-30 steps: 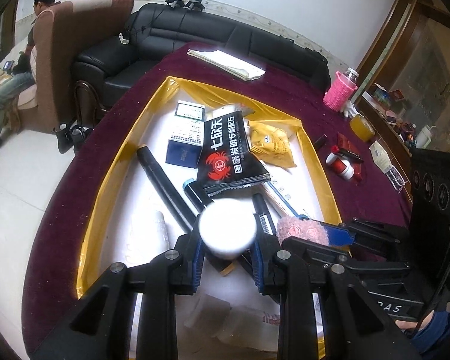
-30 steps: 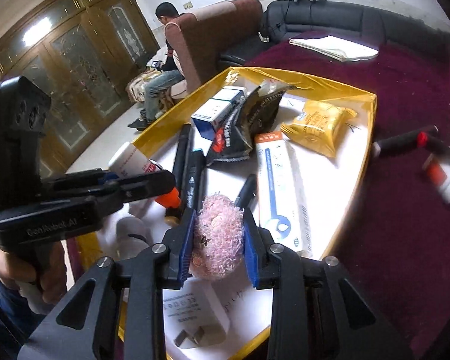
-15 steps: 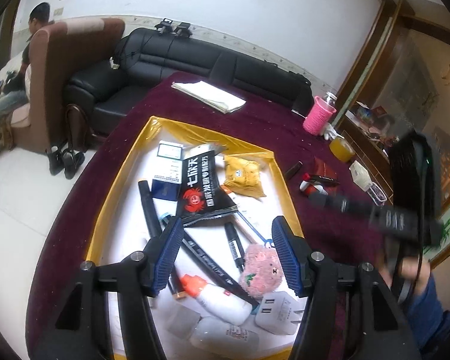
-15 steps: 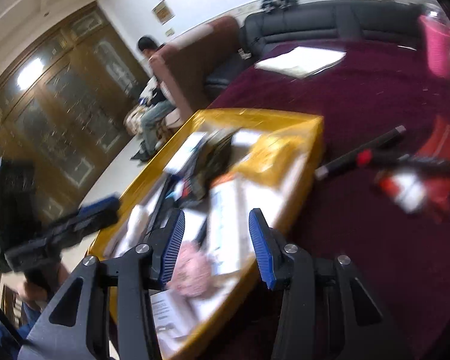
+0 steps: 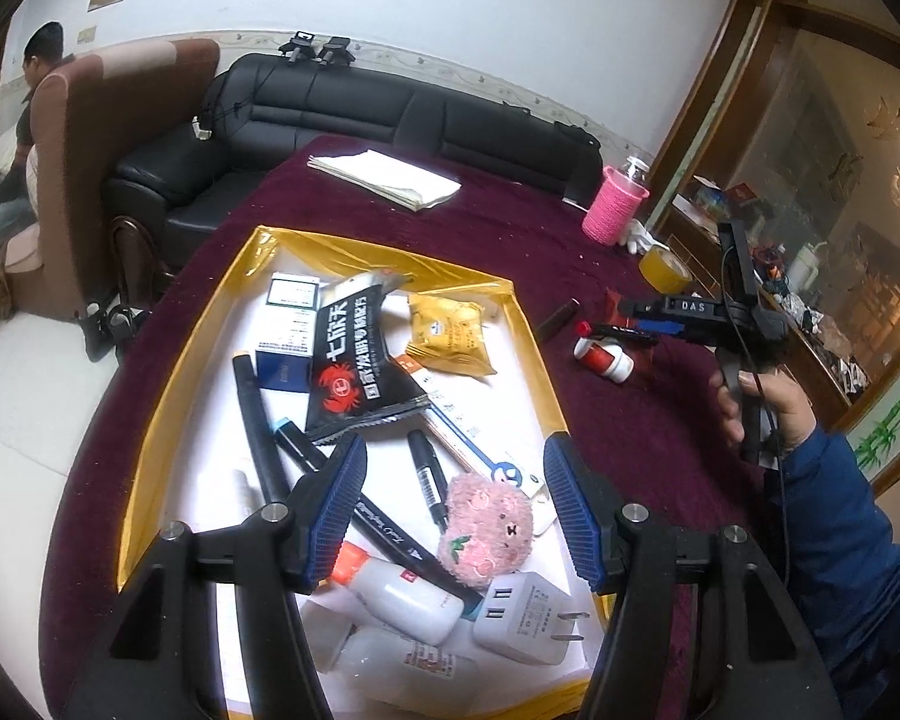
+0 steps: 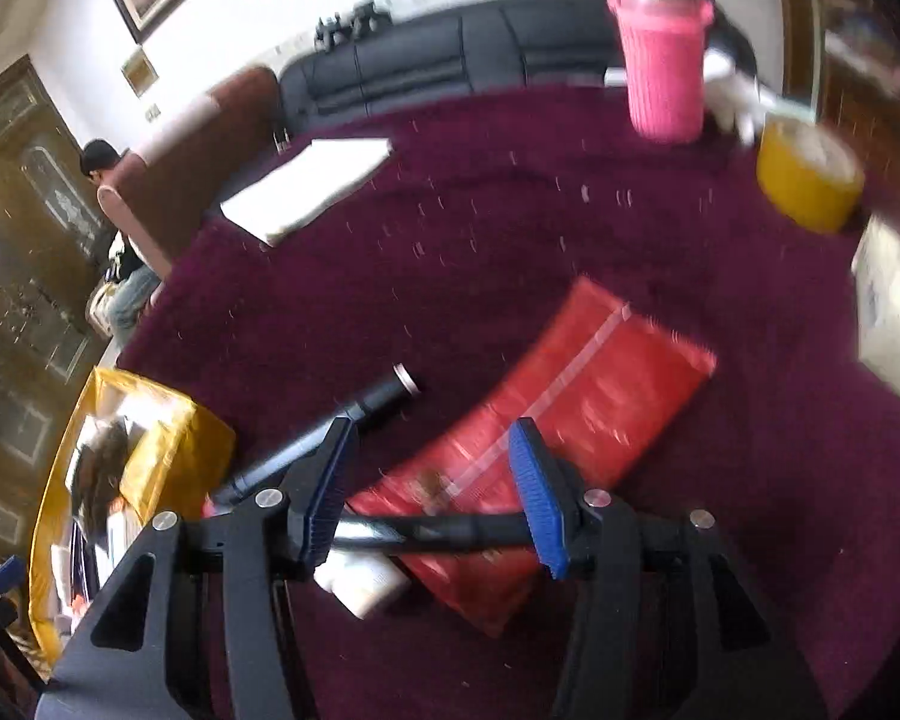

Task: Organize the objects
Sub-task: 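Grasp the black red-capped marker with the right gripper, then grasp the white round jar with the left gripper while the right holds the marker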

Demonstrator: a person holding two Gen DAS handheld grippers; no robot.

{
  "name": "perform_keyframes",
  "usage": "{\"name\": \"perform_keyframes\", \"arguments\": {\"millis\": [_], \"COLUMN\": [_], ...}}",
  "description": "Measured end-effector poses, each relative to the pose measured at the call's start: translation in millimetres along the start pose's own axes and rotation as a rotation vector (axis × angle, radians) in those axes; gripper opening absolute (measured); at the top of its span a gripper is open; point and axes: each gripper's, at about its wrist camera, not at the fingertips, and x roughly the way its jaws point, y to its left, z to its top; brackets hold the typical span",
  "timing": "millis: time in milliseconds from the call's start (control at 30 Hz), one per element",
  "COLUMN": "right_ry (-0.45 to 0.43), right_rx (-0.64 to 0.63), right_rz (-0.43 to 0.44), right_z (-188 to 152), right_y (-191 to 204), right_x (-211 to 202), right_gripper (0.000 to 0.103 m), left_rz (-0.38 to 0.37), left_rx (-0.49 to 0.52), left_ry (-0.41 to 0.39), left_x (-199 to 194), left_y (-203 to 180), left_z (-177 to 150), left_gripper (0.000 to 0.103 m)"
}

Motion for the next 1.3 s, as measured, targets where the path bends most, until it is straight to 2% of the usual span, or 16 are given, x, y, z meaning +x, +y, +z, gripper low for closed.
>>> {"name": "perform_keyframes", "arguments": {"millis": [100, 233, 300, 433, 500, 633, 733, 833, 900, 967, 1033, 1100, 1133, 1167, 1200, 1300], "right_ry": [0.054, 0.178, 0.215, 0.238, 0.212, 0.161, 0.197, 0.237, 0.258, 0.235, 0.203, 0.171, 0.155, 0.151, 0.157, 0.120], "right_rx": [-0.013, -0.005, -0.030, -0.107, -0.136, -0.116, -0.148, -0.170, -0.234, -0.321, -0.418, -0.476, -0.501, -0.516, -0.516, -0.516], "right_rz": [0.076, 0.289, 0.312, 0.287, 0.255, 0.257, 0.218, 0.261, 0.260, 0.220, 0.129, 0.035, -0.022, -0.037, -0.029, -0.081], "right_z": [-12, -32, -43, -55, -58, -59, -66, -81, -94, -103, -112, -119, -121, -123, -123, -130], "right_y": [3, 14, 24, 41, 46, 36, 24, 19, 27, 39, 52, 64, 68, 72, 76, 81], "right_x": [-1, -7, -8, -8, -13, -25, -21, -18, -17, -20, -20, -17, -15, -15, -16, -17], "right_gripper": [0.051, 0.051, 0.051, 0.051, 0.051, 0.051, 0.051, 0.051, 0.052, 0.055, 0.054, 0.048, 0.038, 0.017, 0.013, 0.012], "left_rz": [0.005, -0.002, -0.005, -0.001, -0.002, -0.009, -0.026, -0.034, -0.034, -0.032, -0.029, -0.024, -0.021, -0.019, -0.016, -0.016], "left_rx": [0.008, 0.020, 0.024, 0.040, 0.048, 0.078, 0.087, 0.088, 0.085, 0.085, 0.090, 0.098, 0.105, 0.109, 0.115, 0.113], "left_ry": [0.021, 0.038, 0.045, 0.056, 0.060, 0.070, 0.072, 0.076, 0.086, 0.092, 0.099, 0.101, 0.102, 0.101, 0.100, 0.099], "left_x": [7, 14, 16, 16, 15, 14, 15, 18, 21, 22, 22, 21, 20, 19, 18, 16], "left_y": [-4, -11, -14, -19, -20, -28, -34, -39, -41, -44, -47, -51, -53, -55, -57, -59], "left_z": [-1, -3, -3, -4, -4, -4, -4, -5, -6, -6, -6, -7, -7, -7, -7, -8], "left_gripper": [0.056, 0.056, 0.056, 0.056, 0.056, 0.056, 0.056, 0.056, 0.056, 0.056, 0.056, 0.056, 0.056, 0.056, 0.056, 0.056]}}
